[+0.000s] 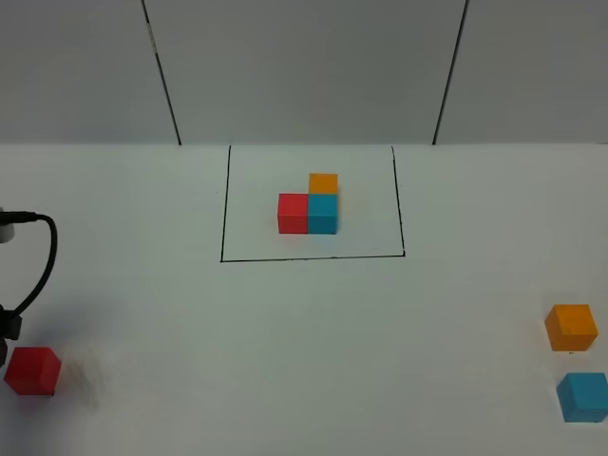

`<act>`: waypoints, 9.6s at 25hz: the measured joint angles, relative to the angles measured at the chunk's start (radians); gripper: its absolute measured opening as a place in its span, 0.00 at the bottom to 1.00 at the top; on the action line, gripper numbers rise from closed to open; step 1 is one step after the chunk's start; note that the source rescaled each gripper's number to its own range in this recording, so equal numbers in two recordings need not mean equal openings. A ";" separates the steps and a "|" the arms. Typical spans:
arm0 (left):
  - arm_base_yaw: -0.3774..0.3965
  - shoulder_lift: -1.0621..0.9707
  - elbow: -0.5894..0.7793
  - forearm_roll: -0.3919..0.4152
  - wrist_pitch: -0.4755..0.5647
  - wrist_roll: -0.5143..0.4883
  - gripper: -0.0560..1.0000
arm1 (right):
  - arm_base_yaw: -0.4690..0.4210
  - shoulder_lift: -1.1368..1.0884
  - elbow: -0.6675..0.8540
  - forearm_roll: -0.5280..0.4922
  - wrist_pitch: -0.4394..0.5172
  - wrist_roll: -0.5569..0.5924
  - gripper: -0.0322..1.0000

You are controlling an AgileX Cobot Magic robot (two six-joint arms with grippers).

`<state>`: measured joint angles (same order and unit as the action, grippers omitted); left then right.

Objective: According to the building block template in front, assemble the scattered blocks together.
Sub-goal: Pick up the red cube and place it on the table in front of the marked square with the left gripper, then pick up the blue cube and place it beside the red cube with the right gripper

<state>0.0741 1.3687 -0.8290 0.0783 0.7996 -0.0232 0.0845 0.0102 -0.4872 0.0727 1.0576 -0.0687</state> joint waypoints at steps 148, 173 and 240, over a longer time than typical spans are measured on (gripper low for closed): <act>-0.794 0.752 -0.509 -0.078 -0.091 0.875 0.07 | 0.000 0.000 0.000 0.000 -0.001 0.000 0.03; -0.794 0.542 -0.509 -0.078 -0.072 0.776 1.00 | 0.000 0.000 0.000 0.000 -0.001 0.000 0.03; -0.730 -1.376 0.320 -0.016 0.263 -0.063 0.99 | 0.000 0.000 0.000 0.000 -0.001 0.000 0.03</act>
<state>-0.6554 -0.0073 -0.5094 0.0625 1.0629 -0.0865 0.0845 0.0102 -0.4872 0.0727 1.0567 -0.0687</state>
